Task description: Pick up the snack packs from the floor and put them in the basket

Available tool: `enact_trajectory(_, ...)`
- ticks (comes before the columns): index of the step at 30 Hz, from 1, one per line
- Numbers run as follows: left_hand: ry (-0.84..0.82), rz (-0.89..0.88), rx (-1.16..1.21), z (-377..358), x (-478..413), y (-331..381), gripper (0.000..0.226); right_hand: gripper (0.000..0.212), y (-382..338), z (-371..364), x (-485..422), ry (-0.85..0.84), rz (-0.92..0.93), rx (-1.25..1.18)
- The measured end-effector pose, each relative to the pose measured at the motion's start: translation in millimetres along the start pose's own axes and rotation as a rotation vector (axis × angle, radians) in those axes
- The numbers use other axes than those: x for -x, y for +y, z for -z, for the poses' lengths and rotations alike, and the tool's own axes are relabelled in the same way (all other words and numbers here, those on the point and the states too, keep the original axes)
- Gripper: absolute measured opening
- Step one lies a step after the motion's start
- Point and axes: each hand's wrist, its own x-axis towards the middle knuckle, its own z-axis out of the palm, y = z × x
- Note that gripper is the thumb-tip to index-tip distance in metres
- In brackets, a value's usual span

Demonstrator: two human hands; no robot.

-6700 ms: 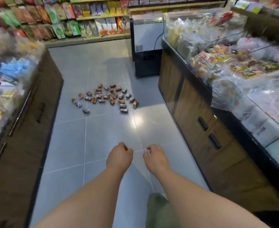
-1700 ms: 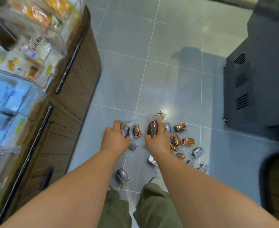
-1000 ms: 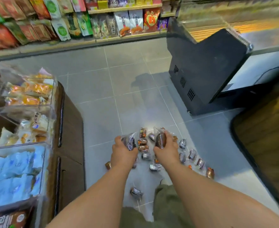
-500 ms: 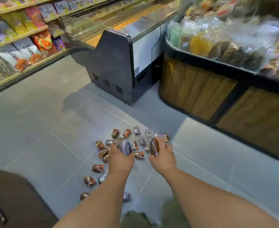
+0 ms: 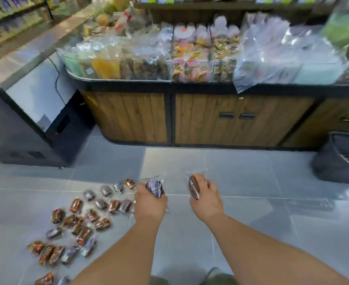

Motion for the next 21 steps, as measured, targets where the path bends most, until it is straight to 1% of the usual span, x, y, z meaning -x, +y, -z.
enact_trajectory(5, -0.133, -0.119, -0.038, -97.3, 46.2, 77.7, 0.048, 0.069, 98.7, 77.8, -12.2, 0.106, -0.135, -0.031)
enact_trajectory(9, -0.248, -0.205, -0.090, -169.1, 67.9, 118.2, 0.047, 0.069, 158.7, 125.4, -15.5, 0.195, -0.254, -0.081)
enact_trajectory(16, -0.434, -0.336, -0.268, -274.4, 90.3, 175.5, 0.058, 0.070, 234.7, 172.6, -25.6, 0.312, -0.473, -0.208)
enact_trajectory(21, -0.557, -0.401, -0.334, -353.2, 79.0, 218.2, 0.063, 0.072, 276.1, 206.3, -65.5, 0.376, -0.595, -0.327)
